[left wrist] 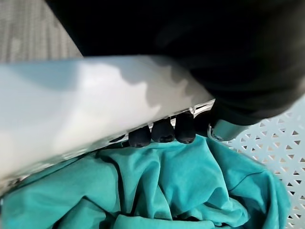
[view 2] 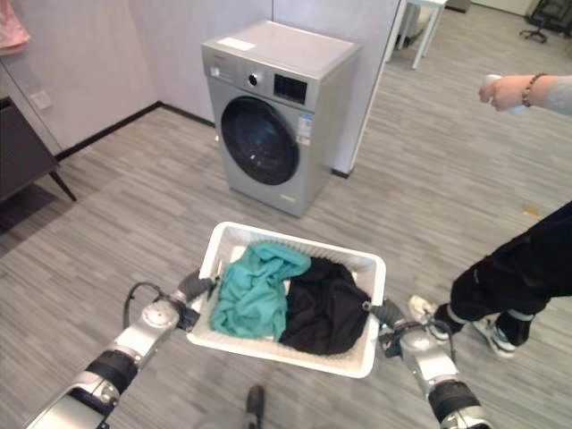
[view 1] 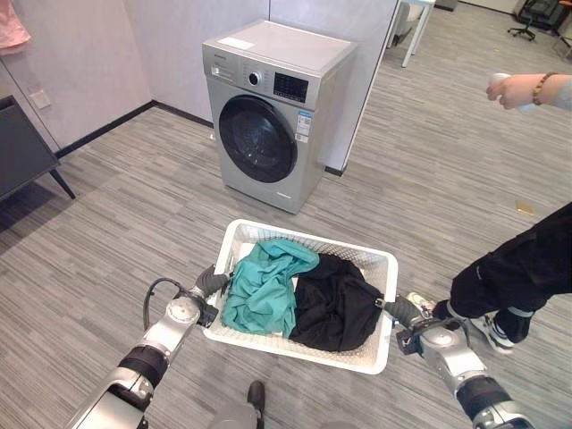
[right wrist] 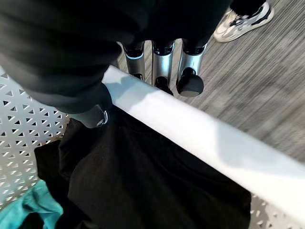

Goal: Grab the laundry basket,head to the washer,open it,put in the laundry and shut it.

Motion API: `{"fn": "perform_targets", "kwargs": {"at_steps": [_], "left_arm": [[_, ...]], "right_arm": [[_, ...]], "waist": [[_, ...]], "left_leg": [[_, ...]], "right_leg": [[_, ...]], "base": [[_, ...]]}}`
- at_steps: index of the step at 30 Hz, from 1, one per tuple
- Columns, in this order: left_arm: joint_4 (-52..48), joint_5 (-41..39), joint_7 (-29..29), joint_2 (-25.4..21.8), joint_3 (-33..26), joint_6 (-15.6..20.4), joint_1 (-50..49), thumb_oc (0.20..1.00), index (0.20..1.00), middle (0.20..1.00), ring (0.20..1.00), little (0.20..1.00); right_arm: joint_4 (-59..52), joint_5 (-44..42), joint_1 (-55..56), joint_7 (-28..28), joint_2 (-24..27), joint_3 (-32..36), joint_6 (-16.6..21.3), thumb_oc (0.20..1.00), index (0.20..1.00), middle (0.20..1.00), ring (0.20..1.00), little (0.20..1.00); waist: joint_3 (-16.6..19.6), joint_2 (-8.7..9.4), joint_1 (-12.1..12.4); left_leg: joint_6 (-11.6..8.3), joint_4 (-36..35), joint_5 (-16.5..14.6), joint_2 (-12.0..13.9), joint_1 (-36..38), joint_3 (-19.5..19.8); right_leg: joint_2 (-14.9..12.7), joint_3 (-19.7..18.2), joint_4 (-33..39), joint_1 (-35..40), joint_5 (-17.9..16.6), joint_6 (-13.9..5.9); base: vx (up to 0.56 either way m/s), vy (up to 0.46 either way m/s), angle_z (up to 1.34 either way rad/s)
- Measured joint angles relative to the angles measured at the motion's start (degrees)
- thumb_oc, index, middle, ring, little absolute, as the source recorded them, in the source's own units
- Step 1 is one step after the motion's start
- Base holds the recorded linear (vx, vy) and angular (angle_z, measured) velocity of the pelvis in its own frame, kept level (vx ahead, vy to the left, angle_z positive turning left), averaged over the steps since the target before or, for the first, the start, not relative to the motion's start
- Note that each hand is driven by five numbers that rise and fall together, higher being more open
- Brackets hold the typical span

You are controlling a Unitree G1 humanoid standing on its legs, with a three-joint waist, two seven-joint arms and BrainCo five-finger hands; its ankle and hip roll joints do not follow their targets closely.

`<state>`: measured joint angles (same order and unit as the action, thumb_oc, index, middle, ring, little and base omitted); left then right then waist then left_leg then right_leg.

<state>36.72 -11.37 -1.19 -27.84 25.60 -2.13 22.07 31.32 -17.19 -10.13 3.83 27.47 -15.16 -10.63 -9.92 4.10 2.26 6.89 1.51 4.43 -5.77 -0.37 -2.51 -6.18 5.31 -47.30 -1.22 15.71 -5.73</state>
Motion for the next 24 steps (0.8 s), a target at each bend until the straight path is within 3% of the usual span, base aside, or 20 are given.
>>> {"fn": "perform_targets", "kwargs": {"at_steps": [2, 4, 6, 7, 9, 10, 11, 12, 13, 18, 24], "left_arm": [[0.0, 0.0, 0.0, -0.6, -0.1, 0.0, 0.9, 0.200, 0.200, 0.200, 0.200, 0.200], [-0.2, 0.0, 0.2, -1.1, -0.2, 0.3, 1.3, 0.200, 0.200, 0.200, 0.200, 0.200], [0.0, 0.1, 0.2, -1.2, -0.1, 0.4, 2.4, 0.200, 0.200, 0.200, 0.200, 0.200], [0.2, 0.1, 0.1, -1.3, 0.0, 0.4, 2.2, 0.200, 0.200, 0.200, 0.200, 0.200], [0.2, 0.6, 0.1, -1.1, 0.0, 0.5, 1.9, 0.200, 0.200, 0.200, 0.200, 0.200], [0.2, 0.6, 0.1, -1.1, 0.1, 0.5, 1.8, 0.200, 0.200, 0.200, 0.200, 0.200], [0.1, 0.6, 0.2, -1.2, 0.0, 0.5, 1.1, 0.200, 0.200, 0.200, 0.200, 0.200], [0.1, 0.6, 0.0, -0.8, -0.4, 0.7, 0.5, 0.200, 0.200, 0.200, 0.200, 0.200], [-0.4, 0.6, -0.3, -0.1, -0.4, 0.7, -0.6, 0.200, 0.200, 0.200, 0.200, 0.200], [-1.9, 0.7, -0.2, 1.8, -0.4, 0.7, -2.1, 0.200, 0.200, 0.200, 0.200, 0.200], [-1.9, 0.8, -0.3, 3.3, -0.4, 0.7, -2.1, 0.200, 0.200, 0.200, 0.200, 0.200]], "right_arm": [[-0.1, -0.1, -0.2, 0.0, -0.2, 0.1, 0.7, 0.200, 0.200, 0.200, 0.200, 0.200], [-0.3, -0.1, -0.2, 0.1, -0.3, 0.0, 1.2, 0.200, 0.200, 0.200, 0.200, 0.200], [-0.1, -0.1, -0.4, 0.1, -0.2, 0.0, 1.5, 0.200, 0.200, 0.200, 0.200, 0.200], [0.5, -0.1, -1.2, 0.2, -0.3, 0.0, 1.5, 0.200, 0.200, 0.200, 0.200, 0.200], [1.4, -0.1, -1.4, 0.3, -0.6, 0.2, 1.6, 0.200, 0.200, 0.200, 0.200, 0.200], [1.7, -0.1, -1.3, 0.3, -0.8, 0.2, 1.6, 0.200, 0.200, 0.200, 0.200, 0.200], [2.3, -0.1, -1.1, 0.6, -1.2, 0.2, 1.6, 0.200, 0.200, 0.200, 0.200, 0.200], [3.1, -0.1, -1.4, 0.8, -1.4, 0.3, 1.7, 0.200, 0.200, 0.200, 0.200, 0.200], [3.6, -0.1, -1.3, 0.5, -1.4, 0.8, 1.8, 0.200, 0.200, 0.200, 0.200, 0.200], [3.7, -0.1, -1.0, 0.3, -0.4, 3.4, 2.0, 0.200, 0.200, 0.200, 0.200, 0.200], [3.7, -0.1, -0.6, 0.0, 0.0, 5.0, 2.8, 0.200, 0.200, 0.200, 0.200, 0.200]], "waist": [[-1.2, -1.70, 0.6], [-1.3, -2.25, 0.4], [-1.4, -2.30, 0.2], [-1.3, -2.48, 0.7], [-1.2, -1.95, 1.5], [-1.1, -1.61, 1.7], [-0.4, -0.43, 1.9], [0.1, -0.02, 1.9], [0.6, -1.15, 1.9], [1.5, -2.50, 0.6], [1.6, -2.80, -0.1]], "left_leg": [[-0.20, -0.5, -1.5, 0.4, 3.6, 0.4], [-1.27, -0.7, -2.2, 0.5, 4.4, 1.3], [-2.07, -0.7, -3.0, 1.0, 4.2, 2.1], [-2.26, -0.6, -3.9, 1.3, 4.2, 1.9], [-3.27, 0.0, -5.3, 1.2, 5.1, 1.9], [-3.66, 0.1, -5.6, 1.3, 5.5, 2.0], [-4.65, 0.1, -6.4, 1.0, 6.7, 1.9], [-5.59, 0.1, -7.3, 1.1, 7.4, 2.0], [-6.04, 0.2, -7.5, 2.9, 7.5, 1.9], [-8.06, -1.7, -7.1, 8.0, 8.5, 2.1], [-9.39, -3.6, -6.3, 9.4, 9.2, 2.6]], "right_leg": [[-4.1, 4.0, 4.0, -2.9, 1.0, 1.30], [-6.0, 4.4, 10.0, -4.9, 0.3, 0.98], [-8.3, 4.6, 23.7, -6.9, -4.3, -0.40], [-10.5, 4.6, 32.3, -6.8, -10.2, -2.70], [-11.3, 2.8, 39.0, -4.9, -15.5, -3.38], [-11.8, 2.9, 40.4, -3.8, -16.4, -3.28], [-10.9, 3.0, 43.0, -0.7, -18.9, -2.97], [-10.2, 3.0, 45.3, 1.4, -21.5, -3.93], [-8.5, 3.3, 47.0, 2.4, -22.4, -3.46], [-2.9, 5.2, 52.3, 5.4, -23.7, -0.48], [-1.6, 6.1, 52.3, 5.5, -23.4, 0.62]], "base": [[0.23, -0.068, 0.08], [0.11, -0.107, 0.25], [0.17, -0.176, 0.50], [0.18, -0.174, 0.23], [0.15, -0.156, 0.00], [0.13, -0.137, -0.09], [0.13, -0.141, -0.07], [0.15, -0.172, -0.09], [0.11, -0.125, -0.07], [0.04, -0.089, 0.01], [0.02, -0.026, 0.05]]}}
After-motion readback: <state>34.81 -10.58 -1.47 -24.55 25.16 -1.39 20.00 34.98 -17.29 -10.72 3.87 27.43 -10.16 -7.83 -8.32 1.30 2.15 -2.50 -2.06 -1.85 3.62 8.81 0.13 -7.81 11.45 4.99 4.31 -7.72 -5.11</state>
